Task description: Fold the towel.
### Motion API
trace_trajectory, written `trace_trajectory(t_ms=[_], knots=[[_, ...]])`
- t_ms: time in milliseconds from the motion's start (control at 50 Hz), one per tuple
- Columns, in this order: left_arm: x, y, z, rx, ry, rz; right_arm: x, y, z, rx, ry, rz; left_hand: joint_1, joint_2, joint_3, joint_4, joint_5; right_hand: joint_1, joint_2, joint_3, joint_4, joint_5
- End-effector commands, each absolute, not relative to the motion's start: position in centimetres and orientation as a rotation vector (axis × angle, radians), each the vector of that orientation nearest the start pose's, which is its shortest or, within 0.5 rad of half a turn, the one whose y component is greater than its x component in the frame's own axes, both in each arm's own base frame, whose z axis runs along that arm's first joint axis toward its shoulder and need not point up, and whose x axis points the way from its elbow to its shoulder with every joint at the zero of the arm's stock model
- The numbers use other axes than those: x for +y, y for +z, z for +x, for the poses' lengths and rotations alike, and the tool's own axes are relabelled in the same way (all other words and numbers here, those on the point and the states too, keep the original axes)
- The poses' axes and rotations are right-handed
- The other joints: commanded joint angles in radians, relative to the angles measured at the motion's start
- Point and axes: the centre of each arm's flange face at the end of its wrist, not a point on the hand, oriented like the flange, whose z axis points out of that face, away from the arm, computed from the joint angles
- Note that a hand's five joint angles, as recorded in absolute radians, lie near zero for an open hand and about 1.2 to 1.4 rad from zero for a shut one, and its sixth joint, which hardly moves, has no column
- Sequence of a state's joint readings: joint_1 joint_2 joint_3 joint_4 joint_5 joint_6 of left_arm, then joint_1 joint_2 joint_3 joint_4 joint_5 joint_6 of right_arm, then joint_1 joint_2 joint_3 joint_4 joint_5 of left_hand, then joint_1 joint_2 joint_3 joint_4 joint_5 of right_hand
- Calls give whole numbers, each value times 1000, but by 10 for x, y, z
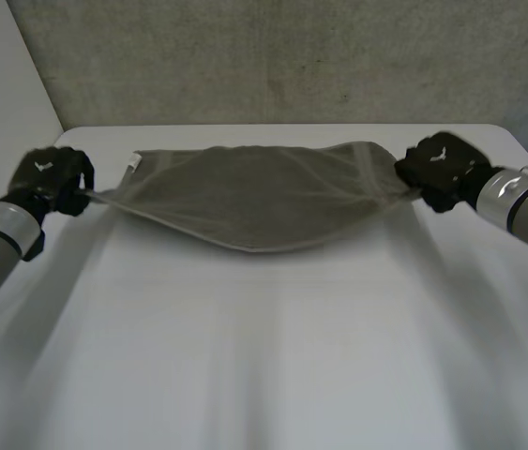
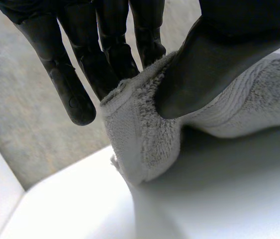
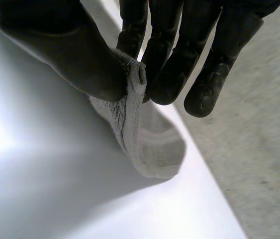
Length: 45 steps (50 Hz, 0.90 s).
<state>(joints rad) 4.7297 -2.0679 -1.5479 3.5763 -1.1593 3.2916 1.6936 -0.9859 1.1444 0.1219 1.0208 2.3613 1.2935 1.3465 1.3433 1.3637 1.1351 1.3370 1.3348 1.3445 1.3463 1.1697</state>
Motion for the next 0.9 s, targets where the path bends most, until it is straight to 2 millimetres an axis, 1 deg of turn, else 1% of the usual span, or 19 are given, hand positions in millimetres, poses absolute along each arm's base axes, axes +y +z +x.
trace_trajectory(t_ms=[20, 60, 100, 160, 200, 220, 260, 380, 460, 540, 600, 640, 700, 740, 760, 800, 820, 860, 900], knots=[[-377, 214, -156, 2328, -2343, 550, -358, 265, 215, 1952, -1989, -1326, 103, 50, 53, 33, 87, 59, 61, 52, 50, 52], [-372, 215, -154, 2358, -2331, 530, -359, 268, 203, 2013, -1980, -1281, 103, 50, 53, 33, 87, 59, 61, 52, 50, 52], [-361, 216, -151, 2409, -2310, 520, -358, 272, 181, 2144, -1928, -1212, 103, 50, 53, 33, 87, 59, 61, 52, 50, 52], [-353, 215, -150, 2434, -2299, 526, -355, 272, 173, 2201, -1877, -1190, 103, 50, 53, 33, 87, 59, 61, 52, 50, 52], [-336, 215, -152, 2485, -2284, 564, -344, 265, 161, 2297, -1717, -1152, 103, 50, 53, 33, 87, 59, 61, 52, 50, 52], [-336, 215, -152, 2485, -2284, 564, -344, 265, 161, 2297, -1716, -1152, 103, 50, 53, 33, 87, 59, 61, 52, 50, 52], [-317, 219, -156, 2523, -2283, 605, -331, 265, 150, 2359, -1632, -1147, 103, 50, 53, 33, 87, 59, 61, 52, 50, 52], [-290, 234, -150, 2516, -2304, 605, -311, 274, 124, 2382, -1651, -1203, 103, 50, 53, 33, 87, 59, 61, 52, 50, 52], [-286, 236, -145, 2519, -2308, 572, -304, 279, 122, 2341, -1672, -1211, 103, 50, 53, 33, 87, 59, 61, 52, 50, 52], [-288, 238, -143, 2541, -2332, 539, -304, 281, 123, 2289, -1695, -1230, 103, 50, 53, 33, 87, 59, 61, 52, 50, 52], [-298, 232, -142, 2565, -2326, 523, -314, 276, 123, 2273, -1723, -1237, 103, 50, 53, 33, 87, 59, 61, 52, 50, 52], [-318, 217, -149, 2602, -2315, 555, -336, 263, 119, 2286, -1758, -1245, 103, 50, 53, 33, 87, 59, 61, 52, 50, 52], [-324, 212, -158, 2619, -2316, 598, -346, 255, 122, 2299, -1765, -1254, 103, 50, 53, 33, 87, 59, 61, 52, 50, 52], [-337, 204, -179, 2628, -2328, 698, -359, 244, 143, 2297, -1773, -1309, 103, 50, 53, 33, 87, 59, 61, 52, 50, 52], [-337, 204, -179, 2628, -2328, 698, -359, 244, 143, 2297, -1773, -1309, 103, 50, 53, 33, 87, 59, 61, 52, 50, 52], [-357, 191, -189, 2648, -2321, 733, -371, 229, 163, 2317, -1768, -1351, 103, 50, 53, 33, 87, 59, 61, 52, 50, 52], [-358, 191, -189, 2648, -2321, 733, -371, 229, 163, 2317, -1768, -1351, 103, 50, 53, 33, 87, 59, 61, 52, 50, 52], [-377, 180, -194, 2650, -2321, 743, -384, 216, 171, 2333, -1781, -1361, 103, 50, 53, 33, 87, 59, 61, 52, 50, 52], [-386, 173, -197, 2649, -2319, 742, -391, 210, 173, 2335, -1805, -1350, 103, 50, 53, 33, 87, 59, 61, 52, 50, 52]])
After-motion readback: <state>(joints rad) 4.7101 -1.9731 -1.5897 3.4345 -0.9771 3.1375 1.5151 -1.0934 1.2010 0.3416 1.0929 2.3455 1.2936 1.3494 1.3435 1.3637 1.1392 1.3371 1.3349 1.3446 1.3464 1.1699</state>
